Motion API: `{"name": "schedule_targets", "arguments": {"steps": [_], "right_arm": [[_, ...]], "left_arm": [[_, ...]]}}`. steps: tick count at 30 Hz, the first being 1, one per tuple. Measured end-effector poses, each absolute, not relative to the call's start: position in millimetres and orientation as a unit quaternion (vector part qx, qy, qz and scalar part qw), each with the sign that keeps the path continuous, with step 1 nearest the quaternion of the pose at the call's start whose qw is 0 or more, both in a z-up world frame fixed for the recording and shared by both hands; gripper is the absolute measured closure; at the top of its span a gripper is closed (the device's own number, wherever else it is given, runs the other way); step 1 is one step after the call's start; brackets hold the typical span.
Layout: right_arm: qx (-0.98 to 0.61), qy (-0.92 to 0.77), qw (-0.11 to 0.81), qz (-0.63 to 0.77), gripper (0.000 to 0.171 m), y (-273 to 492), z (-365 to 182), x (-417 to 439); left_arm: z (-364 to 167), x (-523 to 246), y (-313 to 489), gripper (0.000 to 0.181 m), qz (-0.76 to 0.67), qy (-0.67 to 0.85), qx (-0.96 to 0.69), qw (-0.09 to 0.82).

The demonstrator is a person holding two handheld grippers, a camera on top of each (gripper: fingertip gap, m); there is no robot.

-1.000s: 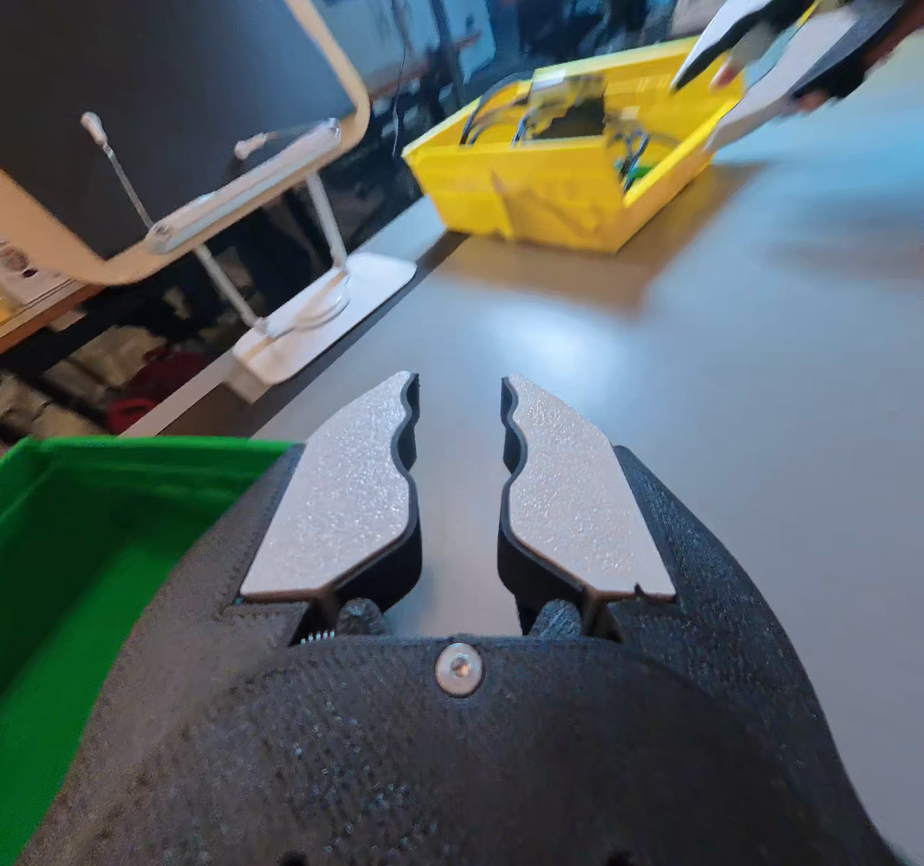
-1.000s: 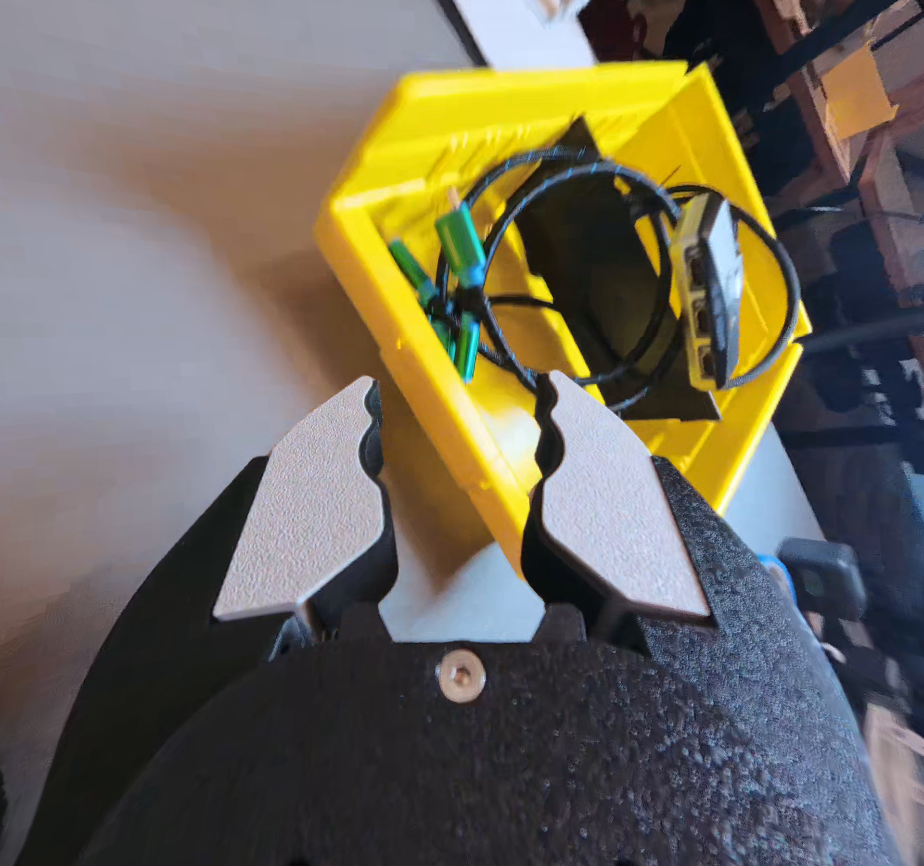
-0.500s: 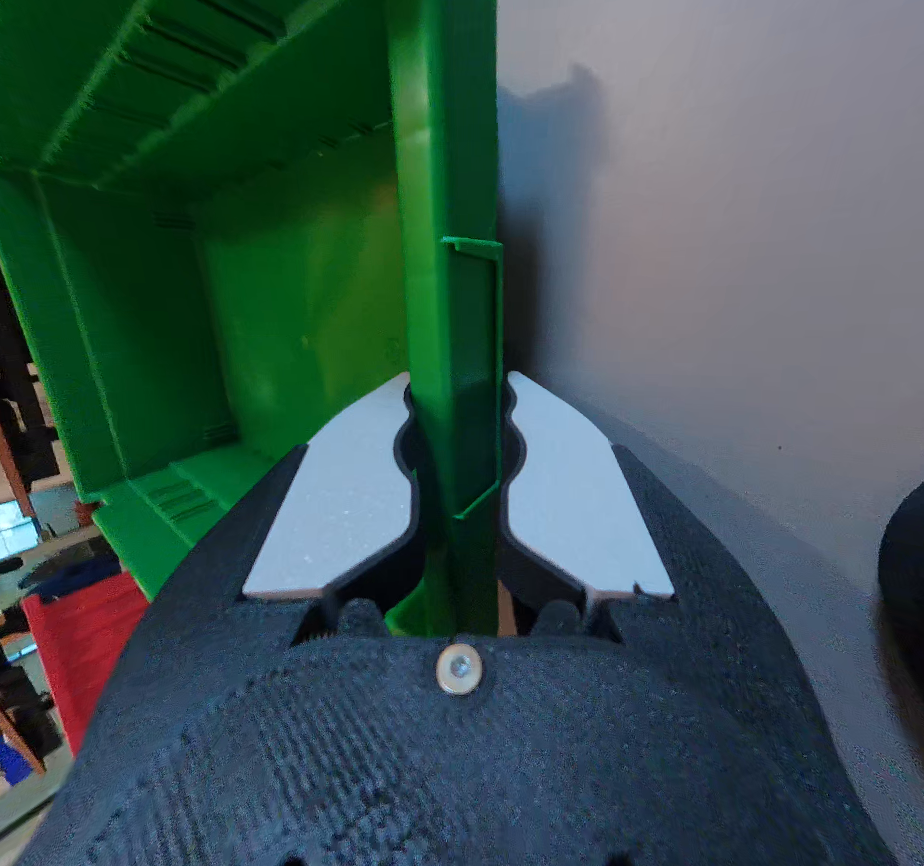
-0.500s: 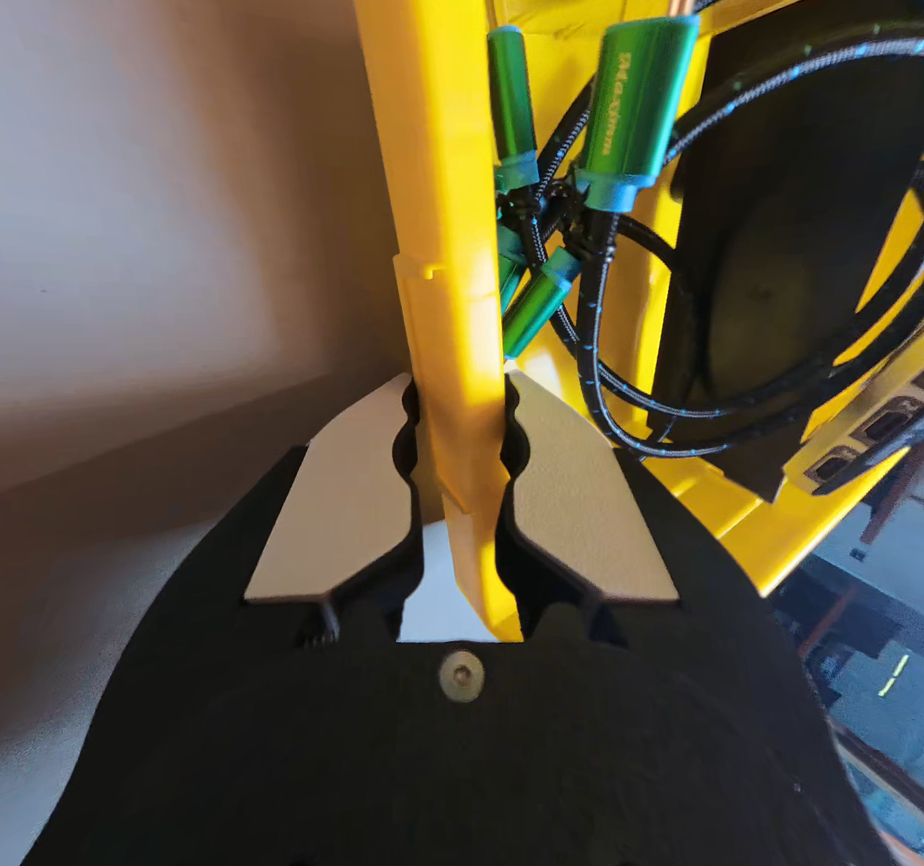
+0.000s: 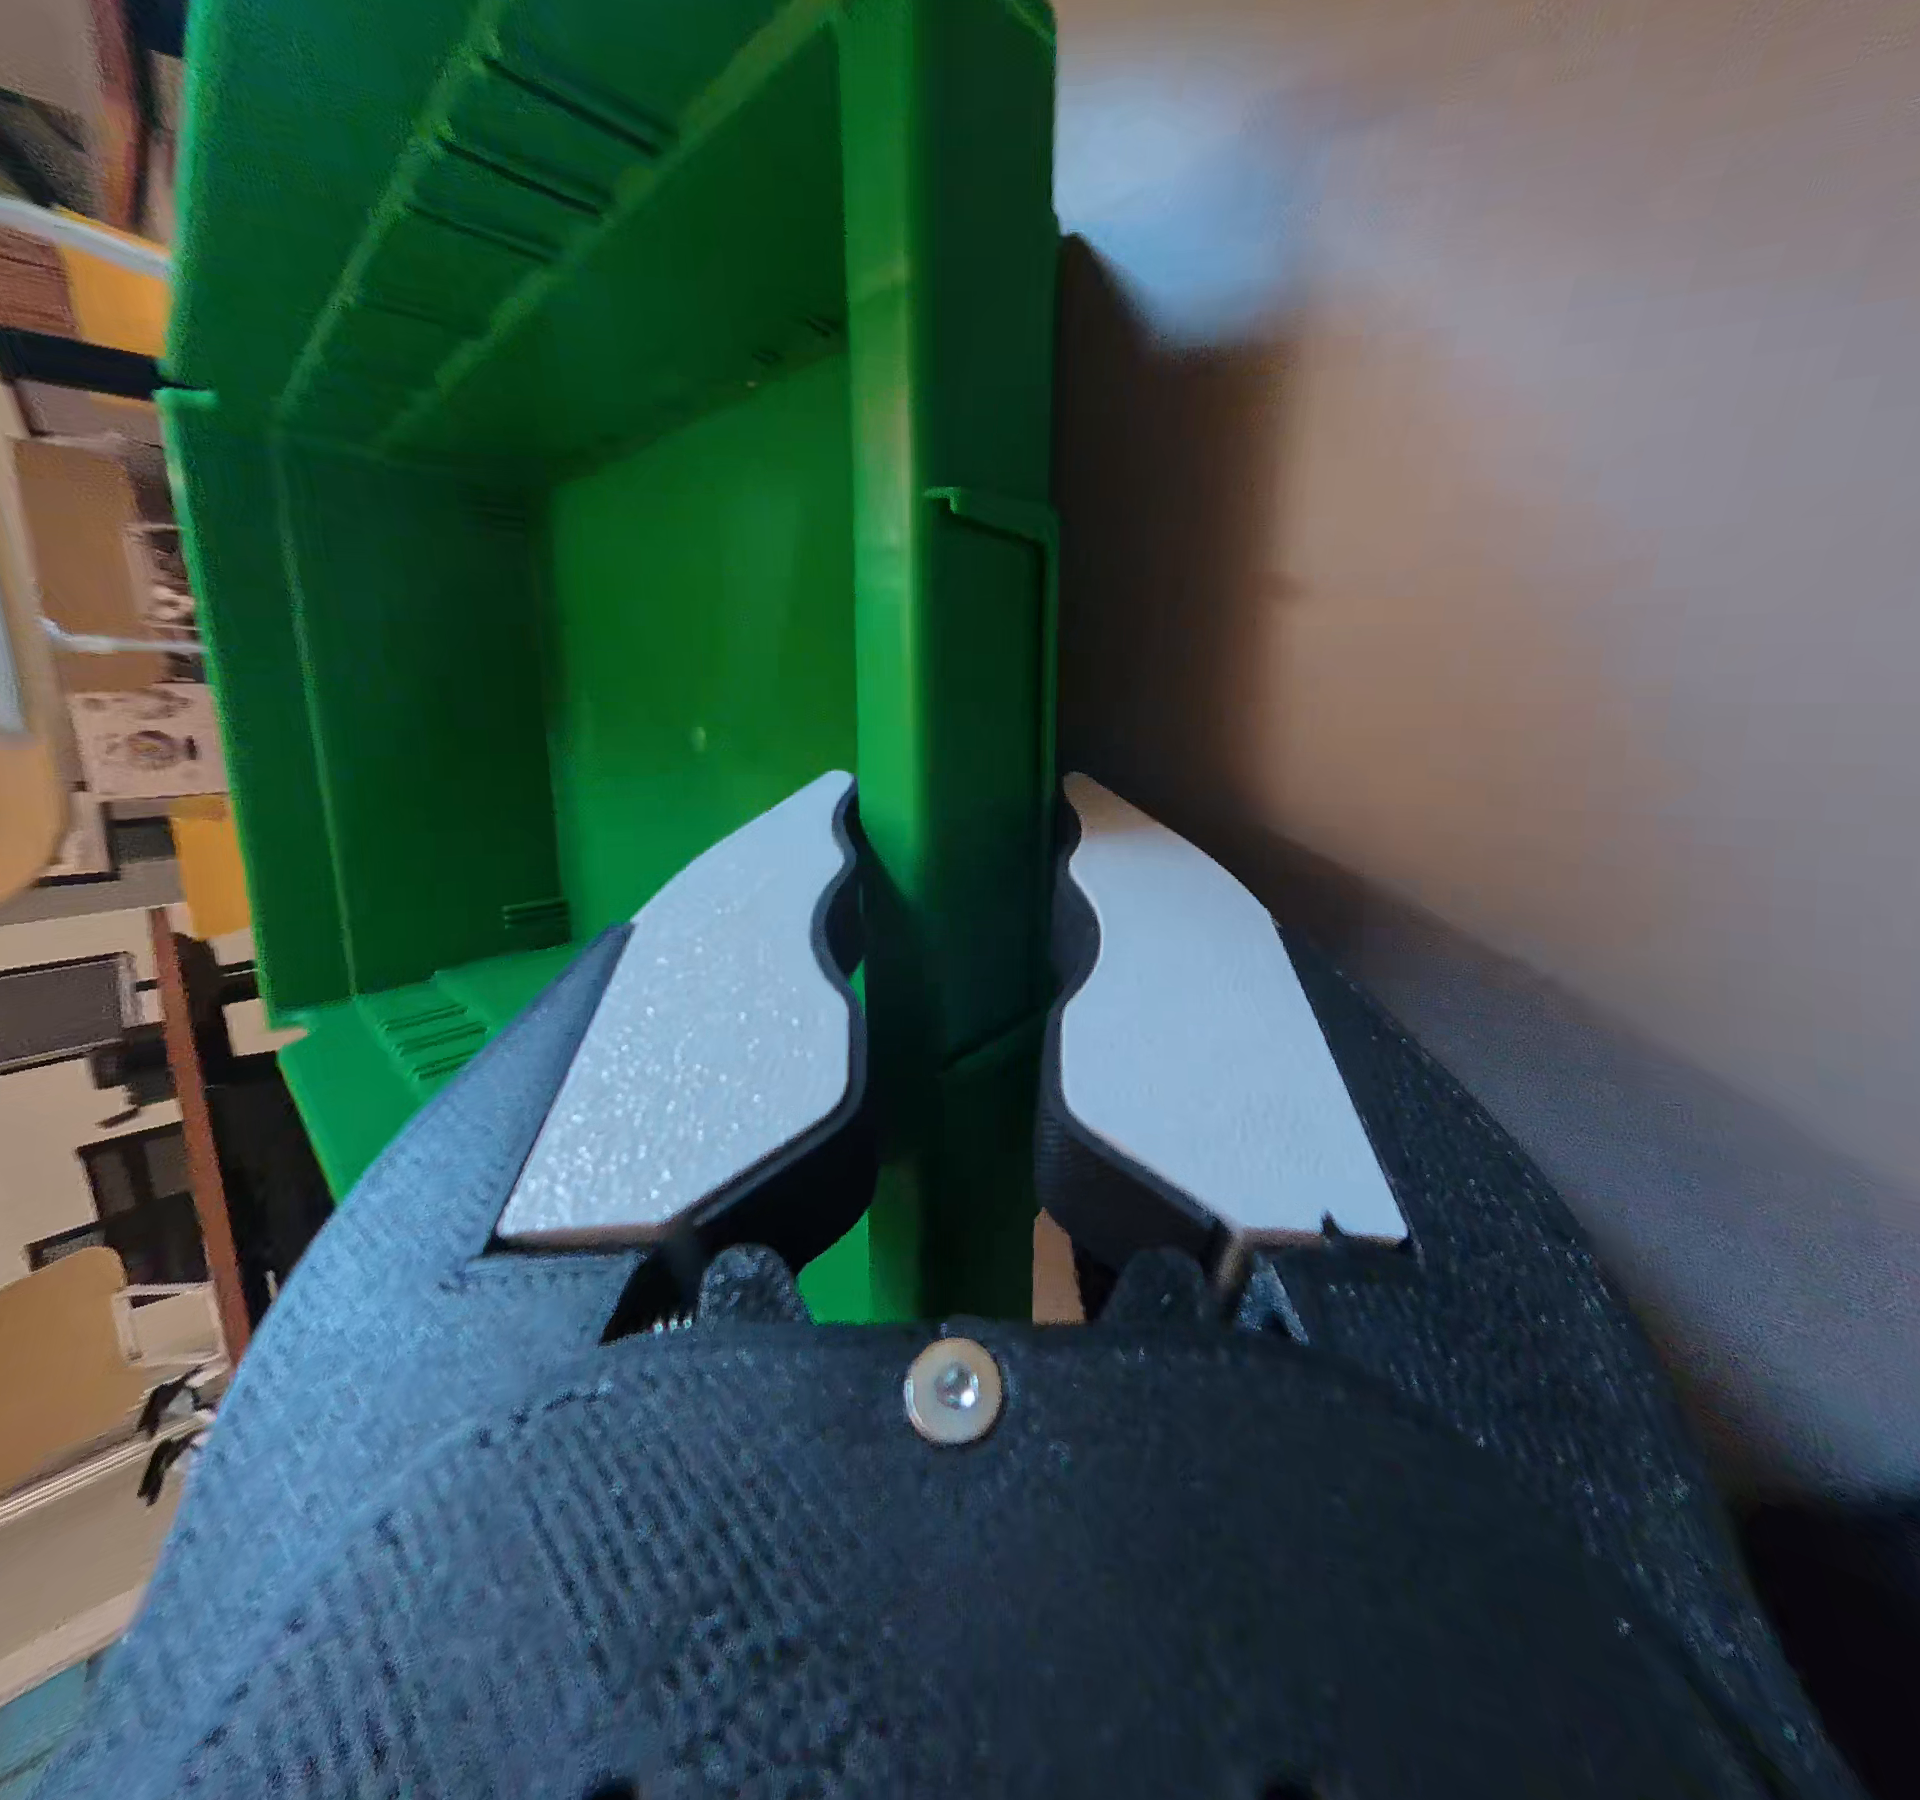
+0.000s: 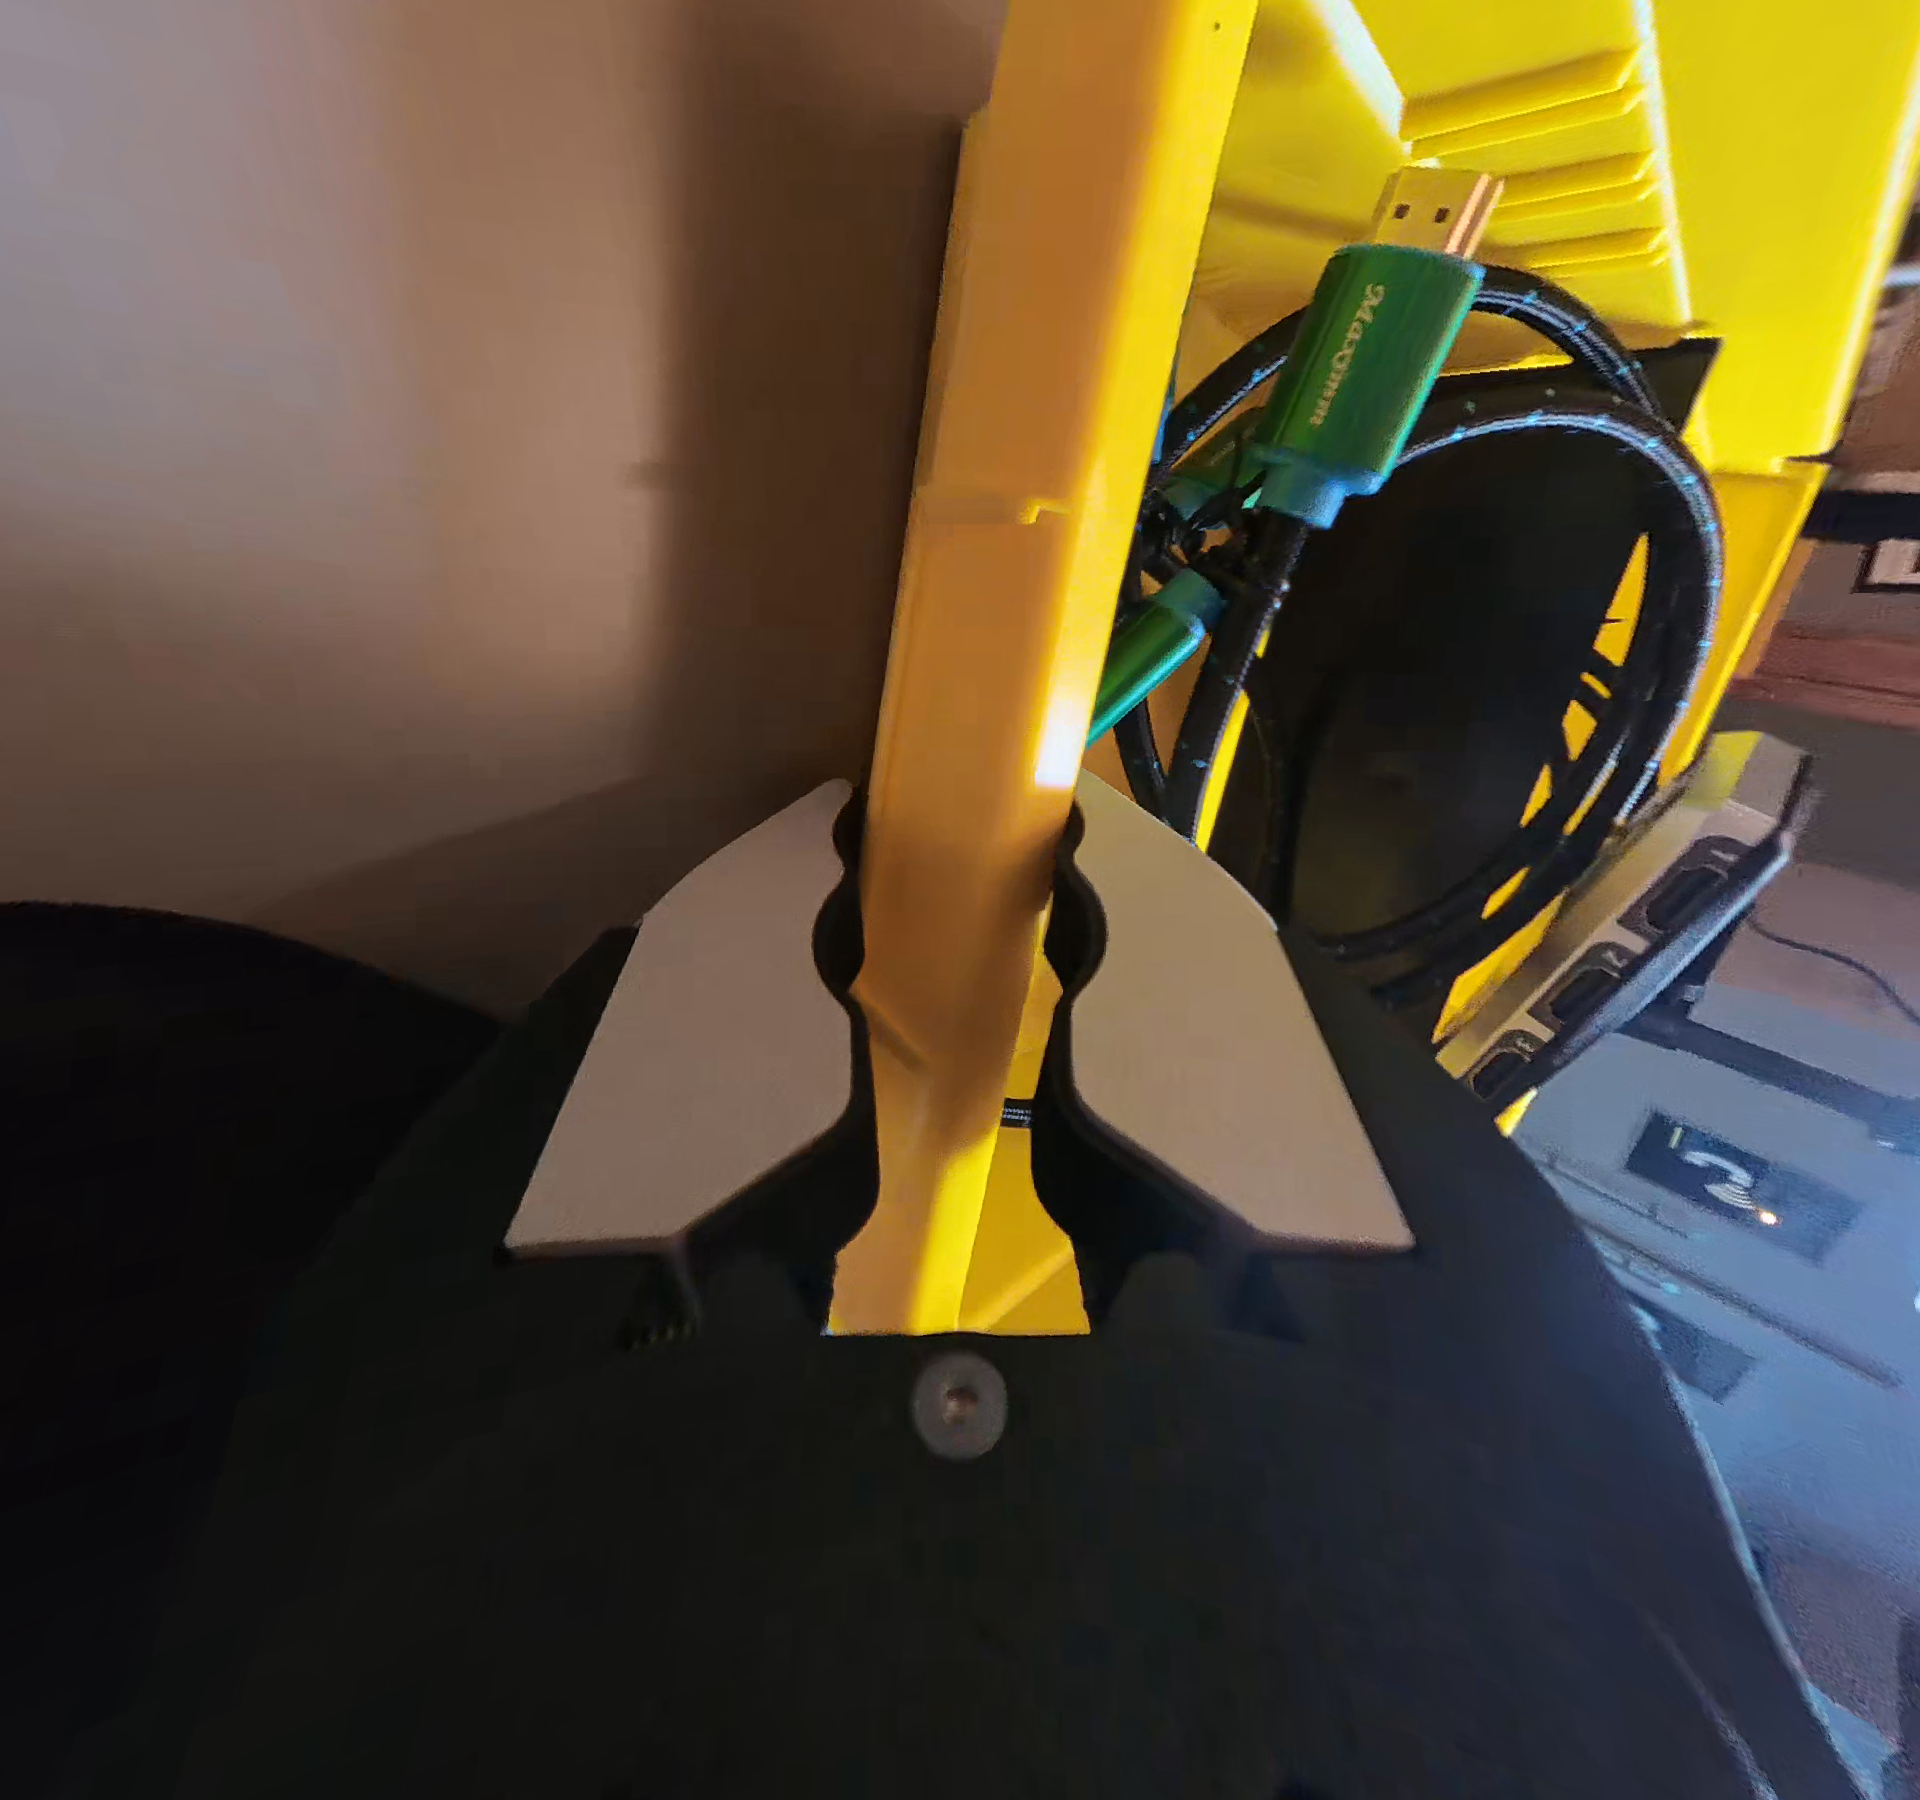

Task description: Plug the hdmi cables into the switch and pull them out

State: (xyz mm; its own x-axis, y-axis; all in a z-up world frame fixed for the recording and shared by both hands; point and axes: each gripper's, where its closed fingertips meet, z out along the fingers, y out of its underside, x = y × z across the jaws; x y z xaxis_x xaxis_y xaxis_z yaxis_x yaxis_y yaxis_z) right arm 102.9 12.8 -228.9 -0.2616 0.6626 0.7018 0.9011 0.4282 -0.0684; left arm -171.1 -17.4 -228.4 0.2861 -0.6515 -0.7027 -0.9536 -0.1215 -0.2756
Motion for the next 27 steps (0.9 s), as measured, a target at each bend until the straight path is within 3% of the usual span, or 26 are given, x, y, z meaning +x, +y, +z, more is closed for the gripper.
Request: {"name": "schedule_targets", "arguments": {"steps": [3, 6, 9, 11, 13, 16, 18, 21, 23, 25, 27], "right_arm": [[-0.509, -0.773, 0.359, -0.12, 0.138, -29, -225, 99], [-0.542, -0.714, 0.434, 0.094, 0.14, -83, -179, 87], [-0.56, -0.564, 0.534, 0.287, 0.142, -99, -94, 110], [-0.589, -0.448, 0.604, 0.295, 0.143, -65, -66, 152], [-0.651, -0.359, 0.616, 0.261, 0.142, -22, -79, 192], [-0.739, -0.327, 0.522, 0.272, 0.112, 9, -140, 202], [-0.753, -0.334, 0.477, 0.307, 0.103, 8, -164, 185], [-0.76, -0.349, 0.473, 0.276, 0.113, 14, -180, 168], [-0.763, -0.349, 0.499, 0.217, 0.134, 28, -179, 170], [-0.77, -0.346, 0.501, 0.193, 0.151, 36, -177, 172], [-0.769, -0.345, 0.504, 0.187, 0.154, 35, -174, 172]], "left_arm": [[-222, -160, 0, 0.137, 0.225, 0.539, -0.723, 0.368], [-202, -144, -5, 0.137, 0.171, 0.489, -0.747, 0.418], [-176, -101, -34, 0.143, -0.003, 0.406, -0.77, 0.493], [-162, -67, -60, 0.14, -0.14, 0.34, -0.778, 0.509], [-150, -36, -80, 0.137, -0.225, 0.283, -0.767, 0.53], [-153, 2, -84, 0.124, -0.243, 0.227, -0.766, 0.55], [-168, 22, -72, 0.107, -0.225, 0.214, -0.781, 0.543], [-181, 33, -44, 0.104, -0.19, 0.197, -0.797, 0.538], [-187, 34, -32, 0.097, -0.163, 0.197, -0.806, 0.534], [-185, 27, -26, 0.108, -0.146, 0.19, -0.804, 0.544], [-180, 22, -27, 0.12, -0.175, 0.171, -0.802, 0.545]]}}
